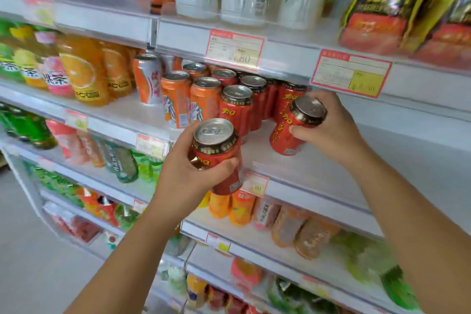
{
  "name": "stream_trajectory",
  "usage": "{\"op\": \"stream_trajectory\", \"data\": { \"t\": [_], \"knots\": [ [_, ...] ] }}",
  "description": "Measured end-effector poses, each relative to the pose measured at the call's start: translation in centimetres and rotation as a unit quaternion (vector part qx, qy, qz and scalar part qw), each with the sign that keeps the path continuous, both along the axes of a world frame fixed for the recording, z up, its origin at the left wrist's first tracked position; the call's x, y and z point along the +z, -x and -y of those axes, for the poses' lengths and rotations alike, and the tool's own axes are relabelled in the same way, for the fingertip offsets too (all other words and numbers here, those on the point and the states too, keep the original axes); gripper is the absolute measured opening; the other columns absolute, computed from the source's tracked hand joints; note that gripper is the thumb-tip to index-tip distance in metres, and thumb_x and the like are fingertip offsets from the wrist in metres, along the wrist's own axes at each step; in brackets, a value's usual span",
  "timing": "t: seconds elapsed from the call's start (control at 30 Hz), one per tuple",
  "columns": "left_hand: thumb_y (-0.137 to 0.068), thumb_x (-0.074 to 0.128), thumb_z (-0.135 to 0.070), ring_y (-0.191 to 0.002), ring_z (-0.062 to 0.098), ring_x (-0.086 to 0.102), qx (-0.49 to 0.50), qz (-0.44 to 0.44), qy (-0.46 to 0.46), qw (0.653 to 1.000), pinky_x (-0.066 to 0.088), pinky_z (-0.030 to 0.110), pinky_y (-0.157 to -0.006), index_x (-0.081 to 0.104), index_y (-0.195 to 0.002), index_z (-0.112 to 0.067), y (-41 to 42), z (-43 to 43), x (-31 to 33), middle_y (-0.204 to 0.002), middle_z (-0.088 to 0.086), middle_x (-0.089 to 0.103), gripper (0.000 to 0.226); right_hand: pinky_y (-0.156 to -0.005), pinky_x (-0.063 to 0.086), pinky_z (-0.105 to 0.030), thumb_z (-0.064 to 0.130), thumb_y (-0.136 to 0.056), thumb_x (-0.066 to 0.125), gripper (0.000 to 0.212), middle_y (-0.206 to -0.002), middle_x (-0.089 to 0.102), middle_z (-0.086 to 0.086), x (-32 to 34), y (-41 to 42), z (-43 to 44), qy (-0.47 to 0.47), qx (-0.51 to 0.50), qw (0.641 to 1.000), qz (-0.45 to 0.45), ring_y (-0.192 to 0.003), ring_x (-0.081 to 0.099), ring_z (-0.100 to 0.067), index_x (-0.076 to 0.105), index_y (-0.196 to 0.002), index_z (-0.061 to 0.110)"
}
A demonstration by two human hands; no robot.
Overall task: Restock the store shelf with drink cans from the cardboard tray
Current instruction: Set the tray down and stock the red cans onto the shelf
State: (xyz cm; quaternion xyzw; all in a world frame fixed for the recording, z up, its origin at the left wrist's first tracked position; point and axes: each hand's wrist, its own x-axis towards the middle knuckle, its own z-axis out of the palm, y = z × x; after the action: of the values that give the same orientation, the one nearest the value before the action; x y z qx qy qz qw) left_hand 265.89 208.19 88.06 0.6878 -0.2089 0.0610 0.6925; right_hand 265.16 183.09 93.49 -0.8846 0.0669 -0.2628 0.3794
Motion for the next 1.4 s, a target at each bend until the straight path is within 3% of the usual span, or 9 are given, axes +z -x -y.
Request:
{"op": "stream_trajectory", "data": {
  "t": [0.1, 0.23, 0.47, 0.63, 0.8, 0.97, 1.03, 1.17, 1.4],
  "knots": [
    [-0.057, 0.084, -0.031, -0.094, 0.005, 0.069, 0.005, -0.010, 0.003, 1.000, 0.051, 0.013, -0.075, 0.063, -0.109, -0.042, -0.5, -0.6, 0.0, -0.103, -0.013, 0.073, 0.058, -0.081, 0.041, -0.006, 0.003, -0.071, 0.076, 0.055, -0.099, 0.051, 0.028, -0.1, -1.6, 0.3, -0.020, 0.053, 0.998, 0.008, -0.096, 0.056, -0.004, 0.053, -0.104, 0.040],
    [-0.063, 0.079, -0.019, -0.094, 0.004, 0.069, 0.006, -0.005, -0.010, 1.000, 0.051, 0.013, -0.076, 0.062, -0.111, -0.038, -1.2, -1.0, 0.6, -0.101, -0.016, 0.073, 0.054, -0.099, 0.047, -0.036, 0.007, -0.074, 0.075, 0.067, -0.117, 0.053, 0.019, -1.6, -3.2, 0.5, -0.091, 0.073, 0.993, -0.008, -0.111, 0.058, -0.011, 0.042, -0.122, 0.041],
    [-0.063, 0.082, -0.027, -0.104, 0.008, 0.067, -0.001, 0.004, -0.025, 1.000, 0.055, 0.023, -0.086, 0.060, -0.123, -0.032, -1.7, -1.1, 1.2, -0.110, -0.013, 0.072, 0.064, -0.095, 0.050, -0.044, 0.043, -0.056, 0.087, 0.086, -0.123, 0.054, -0.001, -3.3, -4.9, 0.7, -0.048, -0.029, 0.998, -0.014, -0.106, 0.059, -0.017, 0.039, -0.127, 0.035],
    [-0.064, 0.080, -0.019, -0.100, 0.005, 0.068, 0.000, 0.003, -0.024, 1.000, 0.052, 0.014, -0.077, 0.061, -0.121, -0.033, -1.4, -1.6, 1.1, -0.107, -0.013, 0.073, 0.062, -0.099, 0.048, -0.040, 0.031, -0.065, 0.086, 0.082, -0.127, 0.057, 0.000, -3.4, -6.2, 0.8, -0.054, -0.022, 0.998, 0.004, -0.113, 0.059, -0.019, 0.042, -0.134, 0.030],
    [-0.064, 0.079, -0.020, -0.099, 0.003, 0.068, 0.006, -0.001, -0.024, 1.000, 0.051, 0.013, -0.078, 0.060, -0.118, -0.036, -1.1, -2.0, 1.4, -0.106, -0.015, 0.072, 0.059, -0.083, 0.048, -0.029, 0.022, -0.070, 0.085, 0.061, -0.112, 0.058, 0.001, -3.6, -6.3, 0.3, -0.099, -0.034, 0.994, 0.004, -0.102, 0.062, -0.018, 0.042, -0.112, 0.022],
    [-0.064, 0.087, -0.012, -0.096, 0.001, 0.068, 0.018, 0.002, -0.024, 1.000, 0.051, 0.012, -0.075, 0.060, -0.117, -0.033, -1.2, -1.0, 2.0, -0.103, -0.016, 0.072, 0.063, -0.093, 0.048, -0.029, 0.027, -0.080, 0.074, 0.056, -0.116, 0.051, 0.004, -2.9, -2.1, -2.1, -0.051, -0.070, 0.993, 0.086, -0.103, 0.056, -0.008, 0.047, -0.129, 0.024],
    [-0.068, 0.087, -0.004, -0.095, 0.002, 0.068, 0.016, 0.005, -0.020, 1.000, 0.051, 0.013, -0.075, 0.060, -0.116, -0.031, -1.2, 0.0, 2.4, -0.101, -0.015, 0.073, 0.061, -0.095, 0.047, -0.027, 0.019, -0.082, 0.072, 0.051, -0.112, 0.059, 0.005, -2.7, 0.9, -4.2, -0.086, 0.042, 0.993, 0.075, -0.103, 0.058, -0.003, 0.050, -0.126, 0.029],
    [-0.069, 0.087, -0.008, -0.096, 0.003, 0.067, 0.015, 0.026, -0.016, 0.999, 0.053, 0.017, -0.080, 0.061, -0.120, -0.026, -1.4, 2.6, 2.9, -0.103, -0.015, 0.071, 0.061, -0.099, 0.040, -0.012, 0.031, -0.071, 0.076, 0.083, -0.136, 0.049, 0.017, -3.1, 4.1, -7.4, -0.108, 0.233, 0.966, -0.014, -0.124, 0.047, 0.005, 0.034, -0.141, 0.043],
    [-0.064, 0.088, -0.028, -0.106, 0.002, 0.065, -0.033, 0.047, -0.044, 0.997, 0.052, 0.026, -0.095, 0.057, -0.129, -0.027, -2.0, 5.7, 2.6, -0.113, -0.013, 0.069, 0.072, -0.082, 0.052, -0.015, 0.026, -0.065, 0.086, 0.070, -0.122, 0.061, 0.011, -3.7, 2.3, -6.2, -0.150, 0.085, 0.983, 0.065, -0.104, 0.060, 0.005, 0.051, -0.125, 0.037]
  ]
}}
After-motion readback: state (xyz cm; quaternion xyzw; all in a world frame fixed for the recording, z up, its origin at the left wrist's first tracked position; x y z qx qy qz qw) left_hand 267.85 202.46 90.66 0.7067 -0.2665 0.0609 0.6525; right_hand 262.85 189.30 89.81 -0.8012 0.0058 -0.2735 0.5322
